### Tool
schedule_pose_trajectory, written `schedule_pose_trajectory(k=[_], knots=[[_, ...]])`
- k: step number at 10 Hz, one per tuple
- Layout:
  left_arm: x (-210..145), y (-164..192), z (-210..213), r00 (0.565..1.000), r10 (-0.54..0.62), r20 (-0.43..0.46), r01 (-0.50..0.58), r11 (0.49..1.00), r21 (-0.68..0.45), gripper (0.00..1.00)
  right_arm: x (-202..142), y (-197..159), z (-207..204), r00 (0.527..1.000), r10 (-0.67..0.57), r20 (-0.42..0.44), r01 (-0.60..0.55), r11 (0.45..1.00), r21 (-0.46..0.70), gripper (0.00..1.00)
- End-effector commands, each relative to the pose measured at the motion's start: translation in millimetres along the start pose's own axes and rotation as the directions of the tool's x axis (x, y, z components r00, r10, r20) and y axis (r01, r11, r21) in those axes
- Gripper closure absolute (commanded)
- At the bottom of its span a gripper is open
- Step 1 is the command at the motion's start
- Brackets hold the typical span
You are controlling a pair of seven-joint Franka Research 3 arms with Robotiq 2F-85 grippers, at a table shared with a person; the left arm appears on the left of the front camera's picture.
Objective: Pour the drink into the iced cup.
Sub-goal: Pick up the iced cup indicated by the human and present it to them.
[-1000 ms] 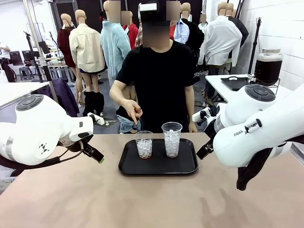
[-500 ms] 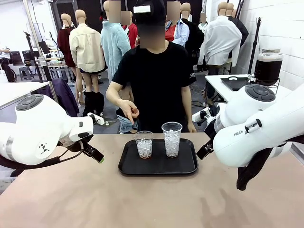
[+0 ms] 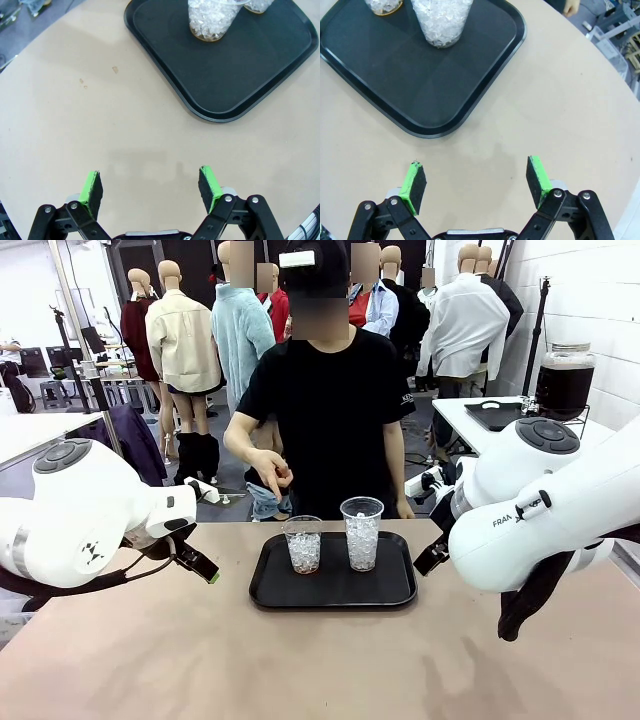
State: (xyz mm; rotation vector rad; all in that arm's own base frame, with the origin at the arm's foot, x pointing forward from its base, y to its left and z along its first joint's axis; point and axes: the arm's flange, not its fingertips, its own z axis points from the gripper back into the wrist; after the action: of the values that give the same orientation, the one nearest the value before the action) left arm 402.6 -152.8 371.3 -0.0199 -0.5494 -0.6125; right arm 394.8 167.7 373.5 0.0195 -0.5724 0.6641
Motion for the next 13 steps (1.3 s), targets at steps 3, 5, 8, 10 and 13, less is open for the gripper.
schedule_pose_trajectory(k=[3, 5, 8, 10, 13], knots=[[0, 2, 0, 1.0, 0.004, 0.0, -0.004, 1.0, 0.0, 0.0, 0, 0, 0, 1.0, -0.001, 0.0, 0.001, 1.0, 0.0, 0.0], [9, 14, -16, 0.994, -0.104, 0.014, 0.105, 0.988, -0.111, 0.0, 0, 0, 0, 1.0, -0.001, 0.0, 0.001, 1.0, 0.0, 0.0], [41, 45, -44, 0.92, -0.339, 0.195, 0.385, 0.872, -0.302, 0.0, 0, 0, 0, 1.0, -0.001, 0.0, 0.001, 1.0, 0.0, 0.0], [66, 52, -60, 0.873, -0.401, 0.278, 0.484, 0.783, -0.391, 0.0, 0, 0, 0, 1.0, -0.001, 0.0, 0.001, 1.0, 0.0, 0.0], [76, 45, -78, 0.859, -0.429, 0.278, 0.51, 0.758, -0.407, 0.0, 0, 0, 0, 1.0, -0.001, 0.0, 0.001, 1.0, 0.0, 0.0]])
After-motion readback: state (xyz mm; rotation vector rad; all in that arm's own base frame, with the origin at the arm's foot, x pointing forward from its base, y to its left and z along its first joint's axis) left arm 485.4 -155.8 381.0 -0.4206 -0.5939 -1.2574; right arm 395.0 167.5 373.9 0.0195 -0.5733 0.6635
